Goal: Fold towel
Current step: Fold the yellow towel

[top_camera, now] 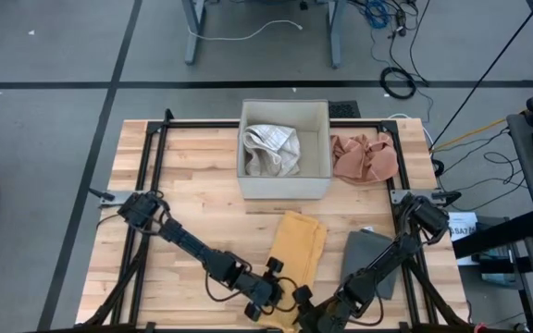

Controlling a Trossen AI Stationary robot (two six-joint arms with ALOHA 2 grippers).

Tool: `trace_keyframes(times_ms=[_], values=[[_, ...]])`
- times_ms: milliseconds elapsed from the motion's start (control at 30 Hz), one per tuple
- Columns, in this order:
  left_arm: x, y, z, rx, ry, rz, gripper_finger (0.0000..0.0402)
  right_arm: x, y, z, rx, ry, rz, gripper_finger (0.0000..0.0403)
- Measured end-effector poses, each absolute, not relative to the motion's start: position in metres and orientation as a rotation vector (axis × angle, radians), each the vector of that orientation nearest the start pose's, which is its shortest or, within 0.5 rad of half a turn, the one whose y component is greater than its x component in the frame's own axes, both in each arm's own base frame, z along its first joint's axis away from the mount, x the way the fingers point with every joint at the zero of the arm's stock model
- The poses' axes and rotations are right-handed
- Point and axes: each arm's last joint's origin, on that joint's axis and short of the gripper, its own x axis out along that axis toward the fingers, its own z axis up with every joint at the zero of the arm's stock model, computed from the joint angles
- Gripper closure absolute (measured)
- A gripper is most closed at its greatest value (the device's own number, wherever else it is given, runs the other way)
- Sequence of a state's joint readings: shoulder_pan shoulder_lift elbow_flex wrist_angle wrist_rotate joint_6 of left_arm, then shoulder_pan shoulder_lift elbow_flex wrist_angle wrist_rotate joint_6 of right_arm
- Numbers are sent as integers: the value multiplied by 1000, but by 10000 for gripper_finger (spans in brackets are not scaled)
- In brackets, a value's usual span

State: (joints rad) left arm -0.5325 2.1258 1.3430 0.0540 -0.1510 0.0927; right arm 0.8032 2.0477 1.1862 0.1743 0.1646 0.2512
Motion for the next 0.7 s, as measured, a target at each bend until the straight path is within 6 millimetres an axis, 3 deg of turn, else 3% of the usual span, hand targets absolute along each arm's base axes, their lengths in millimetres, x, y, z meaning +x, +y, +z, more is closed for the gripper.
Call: trace_keyframes(times_ms=[467,700], values=[[401,-198,133,262,696,-440,307,300,303,108,-141,641,473,247],[402,-194,132,260,706,-433,307,303,301,103,-136,647,439,316]])
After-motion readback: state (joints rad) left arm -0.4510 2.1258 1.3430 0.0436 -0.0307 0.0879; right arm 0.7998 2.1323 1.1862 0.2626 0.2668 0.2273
